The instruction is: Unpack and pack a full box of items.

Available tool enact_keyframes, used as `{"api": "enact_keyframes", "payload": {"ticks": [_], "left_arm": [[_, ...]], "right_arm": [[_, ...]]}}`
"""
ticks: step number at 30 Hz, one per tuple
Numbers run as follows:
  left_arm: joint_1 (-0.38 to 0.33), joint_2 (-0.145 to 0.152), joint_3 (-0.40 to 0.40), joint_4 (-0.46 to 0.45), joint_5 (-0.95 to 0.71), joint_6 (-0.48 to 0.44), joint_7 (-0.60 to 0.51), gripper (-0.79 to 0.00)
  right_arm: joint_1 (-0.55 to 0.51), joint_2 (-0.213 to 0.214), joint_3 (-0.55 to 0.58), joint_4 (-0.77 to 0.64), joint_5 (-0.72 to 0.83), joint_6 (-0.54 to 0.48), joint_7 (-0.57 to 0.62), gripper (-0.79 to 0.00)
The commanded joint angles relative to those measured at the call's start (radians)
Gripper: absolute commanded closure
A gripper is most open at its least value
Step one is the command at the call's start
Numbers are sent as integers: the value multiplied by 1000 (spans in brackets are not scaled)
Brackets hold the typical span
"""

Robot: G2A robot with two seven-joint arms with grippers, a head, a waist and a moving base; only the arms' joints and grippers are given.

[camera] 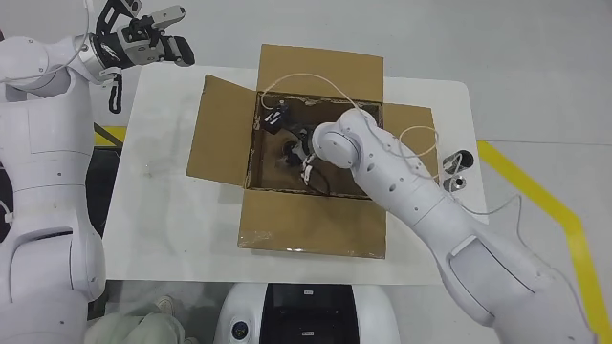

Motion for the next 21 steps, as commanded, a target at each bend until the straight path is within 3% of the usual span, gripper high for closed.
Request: {"api": "enact_keyframes", "payload": {"ticks": [1,7,21], "left_arm": [[0,0,0,0,0,0,0,-785],[0,0,0,0,0,0,0,-785],[0,0,0,0,0,0,0,-785]], "right_arm": [[-1,1,7,-6,-1,-4,-2,-18],[-21,16,40,-69,-23,-3,3,0],[-160,90,180,-361,-128,20,70,0]]}}
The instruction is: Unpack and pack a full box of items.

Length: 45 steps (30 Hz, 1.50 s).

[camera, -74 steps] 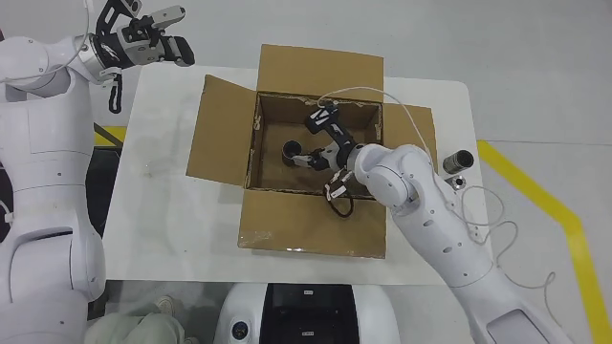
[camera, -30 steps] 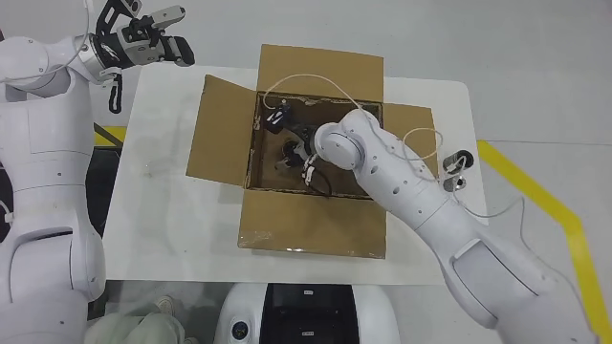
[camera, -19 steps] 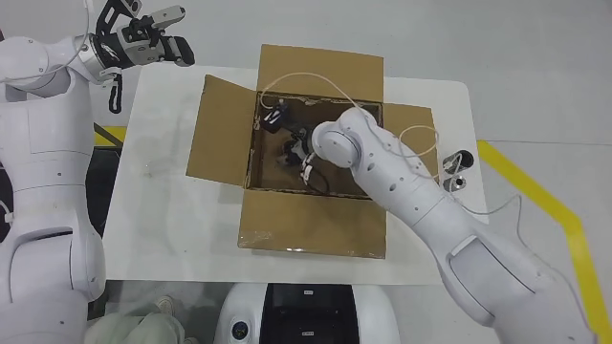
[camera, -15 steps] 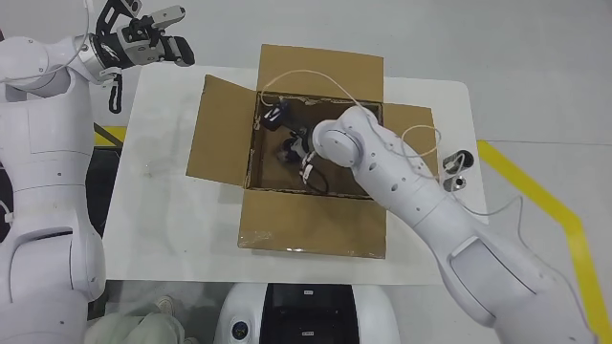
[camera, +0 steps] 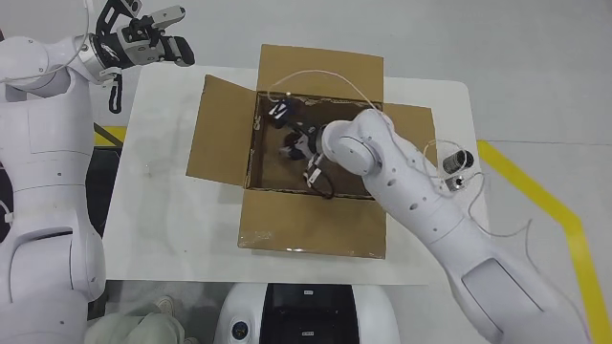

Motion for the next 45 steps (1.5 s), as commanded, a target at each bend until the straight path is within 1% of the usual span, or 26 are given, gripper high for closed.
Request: {"api": "enact_keyframes", "payload": {"ticks": [1,12,20,23,45], "left_arm": [[0,0,0,0,0,0,0,-785],[0,0,0,0,0,0,0,-785],[0,0,0,0,0,0,0,-785],[0,0,0,0,0,0,0,-785],[0,0,0,0,0,0,0,-785]], "right_arm": [[-20,9,21,-37,-10,1,6,0],[-138,54,134,-231,-74,20,43,0],[-216,78,198,-327,-121,41,57,0],[-228,81,202,-335,-131,44,51,0],[-228,81,202,-335,-131,44,51,0]]}}
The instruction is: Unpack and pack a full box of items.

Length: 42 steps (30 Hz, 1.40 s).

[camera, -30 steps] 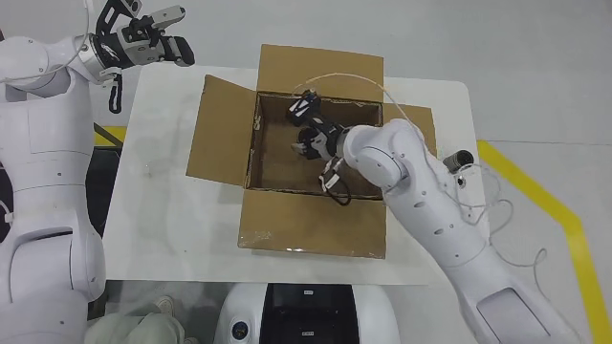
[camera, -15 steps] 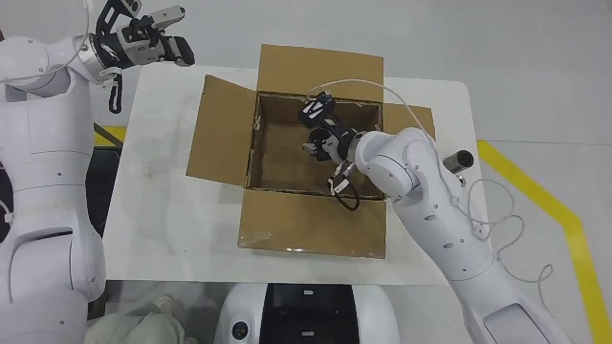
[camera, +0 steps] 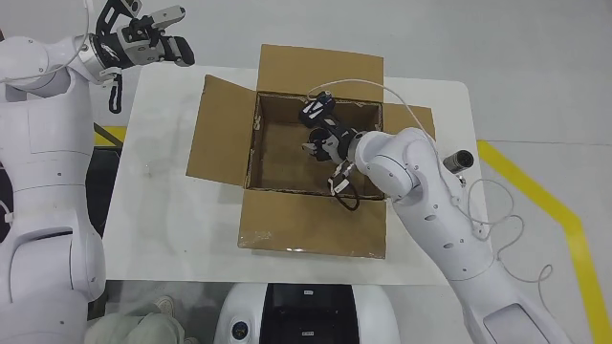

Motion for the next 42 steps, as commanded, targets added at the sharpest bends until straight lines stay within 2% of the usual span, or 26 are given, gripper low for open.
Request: {"api": "enact_keyframes", "payload": {"ticks": [1,12,19,32,42], "left_arm": [[0,0,0,0,0,0,0,-785],[0,0,0,0,0,0,0,-785],[0,0,0,0,0,0,0,-785],[0,0,0,0,0,0,0,-785],[0,0,0,0,0,0,0,-785]], "right_arm": [[-9,1,1,-5,-2,1,-15,0],[-150,34,100,-343,-25,40,112,0],[-256,58,201,-499,-41,39,155,0],[-469,93,412,-649,-63,59,130,0],[-618,111,597,-699,-57,97,85,0]]}}
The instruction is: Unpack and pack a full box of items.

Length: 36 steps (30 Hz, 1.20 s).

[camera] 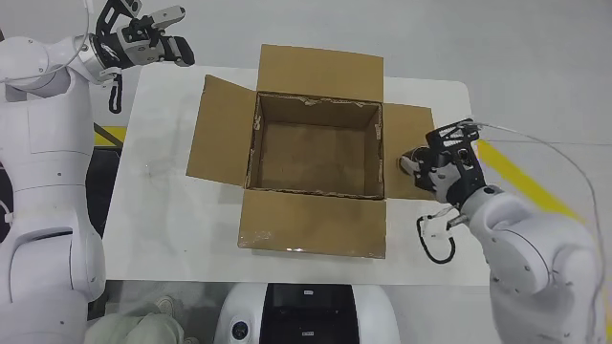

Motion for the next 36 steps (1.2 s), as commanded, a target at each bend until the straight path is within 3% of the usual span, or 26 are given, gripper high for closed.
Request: {"api": "enact_keyframes", "payload": {"ticks": [1,20,26,36], "left_arm": [[0,0,0,0,0,0,0,-785],[0,0,0,0,0,0,0,-785],[0,0,0,0,0,0,0,-785],[0,0,0,0,0,0,0,-785]], "right_arm": [[-31,3,40,-10,6,9,-10,0],[-334,10,290,-18,120,64,-193,0],[-392,8,293,27,148,71,-254,0],[-398,8,253,133,146,75,-344,0]]}}
